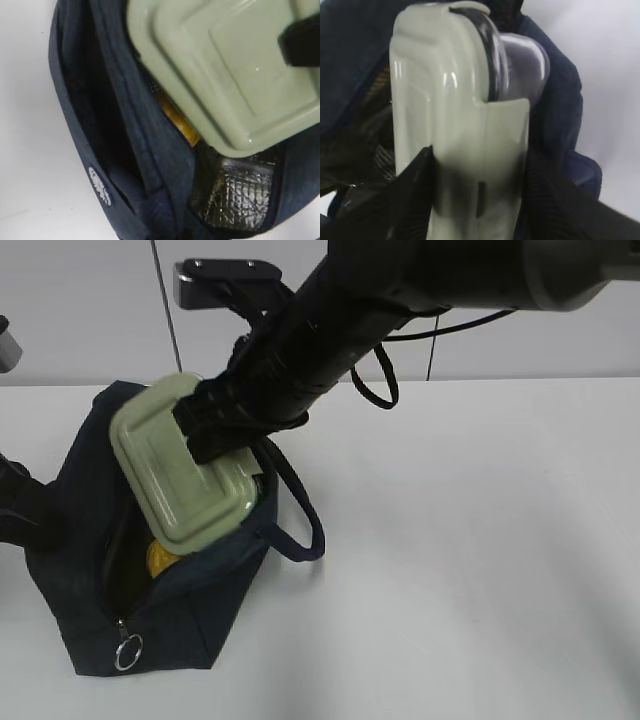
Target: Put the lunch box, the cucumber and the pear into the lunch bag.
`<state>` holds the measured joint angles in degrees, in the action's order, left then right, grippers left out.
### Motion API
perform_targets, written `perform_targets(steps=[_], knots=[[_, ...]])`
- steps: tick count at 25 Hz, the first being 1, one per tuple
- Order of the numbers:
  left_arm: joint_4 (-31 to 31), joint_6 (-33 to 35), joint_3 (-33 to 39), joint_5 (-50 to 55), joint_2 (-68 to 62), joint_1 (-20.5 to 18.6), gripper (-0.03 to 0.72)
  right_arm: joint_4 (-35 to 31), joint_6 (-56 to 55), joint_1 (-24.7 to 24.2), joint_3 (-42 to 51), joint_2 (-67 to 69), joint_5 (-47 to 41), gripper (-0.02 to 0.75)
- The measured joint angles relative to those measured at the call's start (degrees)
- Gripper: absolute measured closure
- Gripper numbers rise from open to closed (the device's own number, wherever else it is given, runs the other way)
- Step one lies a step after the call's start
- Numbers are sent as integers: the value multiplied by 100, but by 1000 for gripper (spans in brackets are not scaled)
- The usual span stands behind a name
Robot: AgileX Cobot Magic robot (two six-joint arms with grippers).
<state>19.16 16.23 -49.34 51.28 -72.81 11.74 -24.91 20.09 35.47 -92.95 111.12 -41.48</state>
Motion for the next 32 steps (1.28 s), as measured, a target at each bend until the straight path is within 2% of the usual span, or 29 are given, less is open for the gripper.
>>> perform_targets(steps=[3, 14, 17, 23, 28, 32], knots=[[0, 0, 0, 0, 0, 0, 686, 367, -165, 0, 0, 52, -198, 364], [6, 0, 0, 0, 0, 0, 686, 832, -802, 38, -59, 229, -440, 364], [6, 0, 0, 0, 0, 0, 686, 577, -610, 38, -96, 243, -440, 364], [0, 0, 0, -20, 1, -2, 686, -814, 121, 109, -514, 529, -443, 364], [-12, 0, 0, -27, 6, -2, 686, -892, 204, 358, -781, 760, -443, 360], [-18, 0, 0, -4, 6, -2, 686, -818, 337, 461, -903, 814, -616, 269]])
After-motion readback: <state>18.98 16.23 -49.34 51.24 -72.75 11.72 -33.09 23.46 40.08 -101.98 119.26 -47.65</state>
